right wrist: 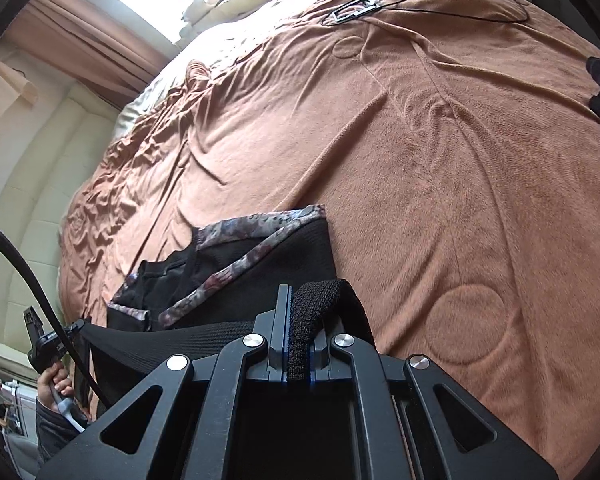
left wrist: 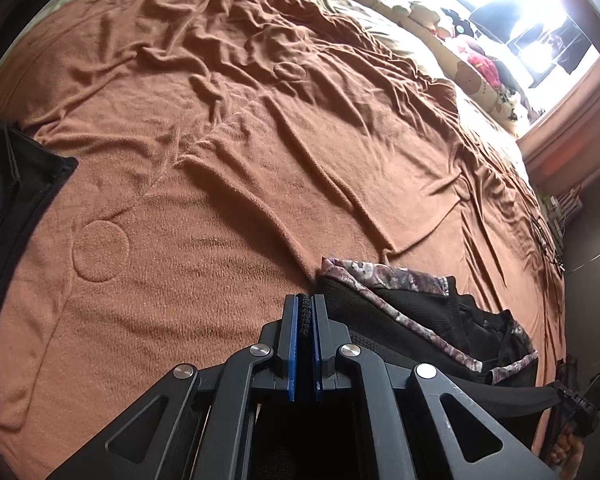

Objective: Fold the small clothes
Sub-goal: 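Open both grippers to release the folded hem, then move both grippers to the new folded edge and close on it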

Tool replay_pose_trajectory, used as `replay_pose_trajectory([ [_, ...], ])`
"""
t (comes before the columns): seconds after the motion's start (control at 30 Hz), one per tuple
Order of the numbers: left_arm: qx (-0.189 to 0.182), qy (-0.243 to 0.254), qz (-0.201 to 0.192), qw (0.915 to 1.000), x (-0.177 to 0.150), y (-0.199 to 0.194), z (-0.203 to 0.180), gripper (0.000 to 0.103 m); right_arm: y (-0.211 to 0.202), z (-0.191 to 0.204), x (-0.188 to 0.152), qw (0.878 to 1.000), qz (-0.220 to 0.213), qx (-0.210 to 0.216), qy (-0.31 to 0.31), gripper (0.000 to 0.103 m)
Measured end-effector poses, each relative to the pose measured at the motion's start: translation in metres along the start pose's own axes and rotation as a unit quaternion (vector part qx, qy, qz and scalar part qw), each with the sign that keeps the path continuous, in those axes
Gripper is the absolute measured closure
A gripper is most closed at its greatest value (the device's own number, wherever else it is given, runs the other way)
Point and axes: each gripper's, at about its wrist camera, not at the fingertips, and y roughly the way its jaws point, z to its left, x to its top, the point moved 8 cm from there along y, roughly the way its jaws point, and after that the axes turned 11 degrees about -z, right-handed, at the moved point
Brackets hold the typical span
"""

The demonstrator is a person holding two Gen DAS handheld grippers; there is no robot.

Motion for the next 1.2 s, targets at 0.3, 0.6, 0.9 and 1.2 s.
replay_pose_trajectory([
  [0.3,0.002,0.016,0.038,0.9991,-0.003,0.031,-0.002,0.064,0.029,-0.007,0.001,1.000,0.013,-0.021,-0.007,0.068],
  [0.6,-0.004,0.134,0.051,0.9897,-0.021,0.010,-0.025,0.024,-0.005,-0.003,-0.005,0.997,-0.008,-0.033,-0.072,0.025],
  [0.9,0.018,0.246,0.101,0.9637,-0.063,0.008,-0.030,0.023,-0.012,0.006,-0.016,0.988,0.028,-0.051,-0.144,0.025],
  [1.2,0.063,0.252,0.112,0.9590,-0.060,0.037,-0.002,0.023,0.025,0.009,-0.028,0.967,0.070,-0.111,-0.217,0.025],
])
